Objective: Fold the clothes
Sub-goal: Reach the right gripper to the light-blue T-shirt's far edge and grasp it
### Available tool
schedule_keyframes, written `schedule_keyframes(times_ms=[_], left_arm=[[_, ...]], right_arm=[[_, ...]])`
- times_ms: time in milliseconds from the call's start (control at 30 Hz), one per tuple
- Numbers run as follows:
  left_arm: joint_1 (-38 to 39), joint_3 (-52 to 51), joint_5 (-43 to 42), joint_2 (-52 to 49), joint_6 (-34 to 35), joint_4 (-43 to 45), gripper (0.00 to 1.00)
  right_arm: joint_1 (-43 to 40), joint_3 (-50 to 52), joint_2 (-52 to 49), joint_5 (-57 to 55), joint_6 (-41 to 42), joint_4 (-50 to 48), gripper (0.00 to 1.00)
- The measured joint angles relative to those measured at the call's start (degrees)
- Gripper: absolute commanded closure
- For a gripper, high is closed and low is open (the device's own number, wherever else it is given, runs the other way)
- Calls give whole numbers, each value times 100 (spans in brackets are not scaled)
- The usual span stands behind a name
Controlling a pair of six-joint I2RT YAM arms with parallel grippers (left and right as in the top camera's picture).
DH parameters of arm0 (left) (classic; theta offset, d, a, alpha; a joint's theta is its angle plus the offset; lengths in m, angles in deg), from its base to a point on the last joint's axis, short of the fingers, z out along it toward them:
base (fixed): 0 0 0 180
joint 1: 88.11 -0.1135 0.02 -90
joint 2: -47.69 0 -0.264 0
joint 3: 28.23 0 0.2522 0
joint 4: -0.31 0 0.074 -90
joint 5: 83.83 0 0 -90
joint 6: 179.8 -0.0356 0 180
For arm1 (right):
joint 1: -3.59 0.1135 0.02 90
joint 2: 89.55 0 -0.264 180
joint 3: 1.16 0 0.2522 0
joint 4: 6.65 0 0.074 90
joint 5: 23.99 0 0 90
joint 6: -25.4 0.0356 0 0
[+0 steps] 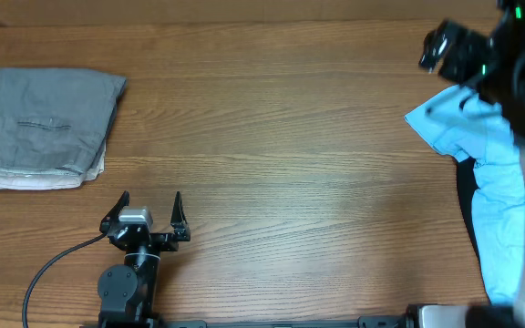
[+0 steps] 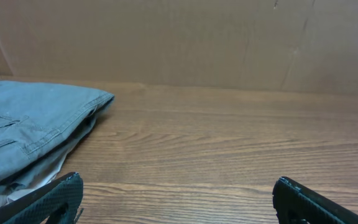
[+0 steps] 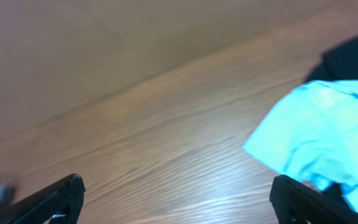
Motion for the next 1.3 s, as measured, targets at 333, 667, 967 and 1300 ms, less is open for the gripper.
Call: schedule_keyframes(times_ms=[333,667,967,1300], left_arm=[[0,0,0,0,0,4,0],[0,0,0,0,0,2,0],[0,0,0,0,0,2,0],[0,0,0,0,0,2,0]], right_arm=[[-369,-144,-1888,-39,-219,2,62],[-369,-144,-3150,-70,-273,140,63],[-376,-144,-3910,-326,-13,79,61],[-376,-122,-4266,-503,216,-278,59]])
